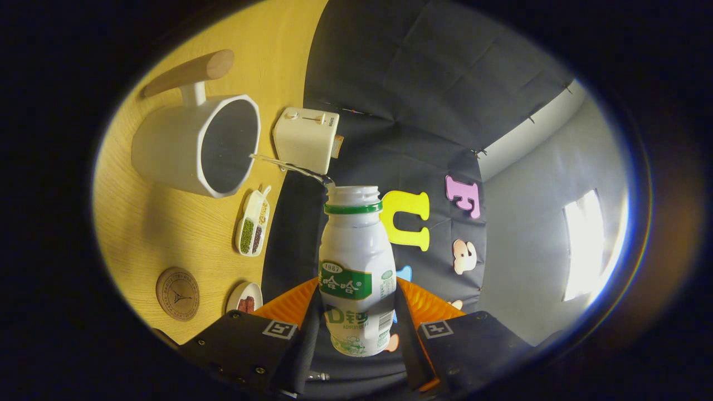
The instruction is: Take the bottle from table, then pour the juice into the cup, finally place the bottle on the coaster
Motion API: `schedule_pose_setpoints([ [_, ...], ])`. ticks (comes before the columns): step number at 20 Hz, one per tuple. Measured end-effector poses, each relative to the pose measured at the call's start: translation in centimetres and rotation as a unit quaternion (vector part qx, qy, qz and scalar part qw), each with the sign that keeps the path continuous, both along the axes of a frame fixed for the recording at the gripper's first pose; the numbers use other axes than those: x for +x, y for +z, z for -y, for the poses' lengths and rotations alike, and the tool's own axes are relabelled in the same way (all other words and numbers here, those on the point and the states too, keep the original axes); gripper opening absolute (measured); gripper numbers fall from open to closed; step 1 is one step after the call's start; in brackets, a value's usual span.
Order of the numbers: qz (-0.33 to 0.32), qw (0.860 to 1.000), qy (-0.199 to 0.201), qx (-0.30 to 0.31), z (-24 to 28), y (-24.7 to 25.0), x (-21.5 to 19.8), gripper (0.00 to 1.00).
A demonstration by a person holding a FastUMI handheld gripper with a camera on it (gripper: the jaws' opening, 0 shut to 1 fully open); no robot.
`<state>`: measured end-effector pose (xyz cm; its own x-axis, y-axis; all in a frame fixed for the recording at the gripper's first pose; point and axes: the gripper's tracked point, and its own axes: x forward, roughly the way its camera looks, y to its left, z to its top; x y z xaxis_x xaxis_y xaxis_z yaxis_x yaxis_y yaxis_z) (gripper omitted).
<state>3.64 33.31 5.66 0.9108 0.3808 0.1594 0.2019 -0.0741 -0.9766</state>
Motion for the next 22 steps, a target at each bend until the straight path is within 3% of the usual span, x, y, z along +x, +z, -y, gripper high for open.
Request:
schedule_pose_setpoints([
  [22,0.023,0.999,0.010,-0.031,-0.12,-0.14,-0.08,0.66],
])
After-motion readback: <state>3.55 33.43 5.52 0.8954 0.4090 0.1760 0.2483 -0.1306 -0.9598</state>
